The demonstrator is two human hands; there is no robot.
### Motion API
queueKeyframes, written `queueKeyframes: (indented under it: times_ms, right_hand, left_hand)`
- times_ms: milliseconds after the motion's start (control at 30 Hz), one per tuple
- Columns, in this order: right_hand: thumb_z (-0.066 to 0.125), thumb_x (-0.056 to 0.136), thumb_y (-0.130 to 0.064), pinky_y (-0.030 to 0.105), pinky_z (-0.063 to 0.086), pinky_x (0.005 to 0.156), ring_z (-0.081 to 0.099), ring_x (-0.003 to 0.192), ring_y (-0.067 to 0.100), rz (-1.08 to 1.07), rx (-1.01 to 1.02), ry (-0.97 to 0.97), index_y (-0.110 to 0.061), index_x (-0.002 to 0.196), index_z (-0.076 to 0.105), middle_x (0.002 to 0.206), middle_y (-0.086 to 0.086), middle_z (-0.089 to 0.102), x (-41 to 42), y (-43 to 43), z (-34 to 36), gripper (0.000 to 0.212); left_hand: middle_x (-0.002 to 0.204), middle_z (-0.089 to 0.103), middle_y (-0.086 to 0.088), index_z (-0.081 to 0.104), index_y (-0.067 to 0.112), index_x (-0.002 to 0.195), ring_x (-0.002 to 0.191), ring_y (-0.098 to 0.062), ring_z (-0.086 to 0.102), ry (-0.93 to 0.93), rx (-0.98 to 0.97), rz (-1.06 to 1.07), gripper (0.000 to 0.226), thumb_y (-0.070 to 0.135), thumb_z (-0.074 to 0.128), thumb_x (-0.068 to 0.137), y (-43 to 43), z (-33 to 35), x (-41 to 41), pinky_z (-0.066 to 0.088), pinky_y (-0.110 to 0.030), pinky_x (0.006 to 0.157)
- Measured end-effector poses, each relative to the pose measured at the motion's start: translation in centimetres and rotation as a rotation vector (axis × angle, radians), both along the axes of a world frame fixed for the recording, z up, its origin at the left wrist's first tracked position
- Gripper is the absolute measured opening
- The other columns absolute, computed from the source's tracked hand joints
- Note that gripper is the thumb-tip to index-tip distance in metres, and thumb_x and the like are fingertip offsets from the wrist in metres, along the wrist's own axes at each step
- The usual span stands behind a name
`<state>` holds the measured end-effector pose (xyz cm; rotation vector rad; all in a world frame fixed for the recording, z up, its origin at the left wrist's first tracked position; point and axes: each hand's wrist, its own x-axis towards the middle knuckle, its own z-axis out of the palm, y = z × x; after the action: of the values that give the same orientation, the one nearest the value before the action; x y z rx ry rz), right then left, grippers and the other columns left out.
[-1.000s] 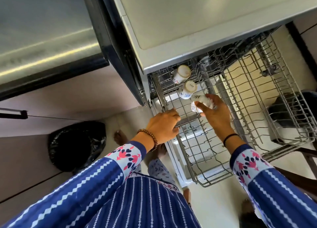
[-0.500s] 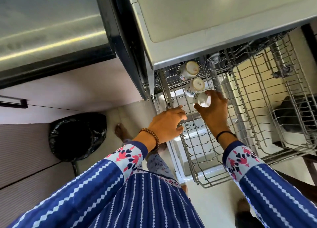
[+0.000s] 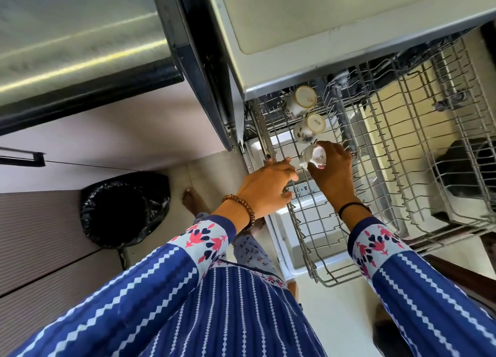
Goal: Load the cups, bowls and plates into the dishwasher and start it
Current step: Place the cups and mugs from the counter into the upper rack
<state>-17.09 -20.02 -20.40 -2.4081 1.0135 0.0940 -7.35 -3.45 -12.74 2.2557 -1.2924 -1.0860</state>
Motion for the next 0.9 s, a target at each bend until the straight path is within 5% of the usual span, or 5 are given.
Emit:
queueKeyframes:
  times_ms: [100,200,433,700,900]
  right_hand:
    - [0.08,0.075,-0.004,0.027,0.05,0.083,0.061,0.099,0.027,-0.039,0.049,-0.087,-0.009,0.119,0.064,0.114,0.012,0.067,-0.4,-0.2,0.7,0.047]
    - [0.079,0.077,0.0,0.006,0.043,0.076,0.059,0.094,0.016,-0.019,0.046,-0.091,-0.004,0.118,0.064,0.117,0.013,0.066,-1.1,-0.3,1.5,0.044]
    - [0.076,0.082,-0.006,0.038,0.057,0.086,0.066,0.101,0.029,-0.013,0.048,-0.054,-0.007,0.119,0.065,0.124,0.013,0.062,-2.2,1.3,3.5,0.039]
    - [0.069,0.092,-0.012,0.036,0.058,0.083,0.063,0.095,0.012,0.062,0.187,-0.254,-0.013,0.115,0.066,0.114,0.0,0.063,-0.1,6.8,10.8,0.023]
    - [0.07,0.093,-0.019,0.007,0.048,0.072,0.062,0.081,-0.002,0.221,0.242,-0.41,-0.017,0.11,0.068,0.099,-0.004,0.069,4.1,11.6,16.8,0.017]
  left_hand:
    - [0.152,0.037,0.01,0.054,0.023,0.134,0.145,-0.009,0.024,-0.001,-0.005,0.005,0.039,0.03,0.058,0.096,0.0,-0.2,-0.1,0.03,-0.034,0.116]
    - [0.152,0.037,0.009,0.054,0.023,0.134,0.145,-0.009,0.025,0.002,-0.009,0.004,0.039,0.03,0.058,0.096,0.0,-0.1,-0.2,0.029,-0.033,0.115]
    - [0.149,0.043,0.006,0.053,0.021,0.134,0.142,-0.01,0.032,0.039,-0.036,0.043,0.04,0.029,0.058,0.096,0.3,1.1,-0.1,0.031,-0.034,0.114]
    - [0.134,0.056,0.005,0.058,0.019,0.127,0.121,-0.014,0.054,-0.003,-0.146,0.211,0.033,0.025,0.059,0.094,3.9,6.0,1.2,0.041,-0.028,0.1]
    - [0.114,0.065,0.005,0.064,0.022,0.117,0.104,-0.013,0.059,-0.174,-0.366,0.431,0.026,0.023,0.063,0.091,9.5,11.5,3.7,0.049,-0.029,0.091]
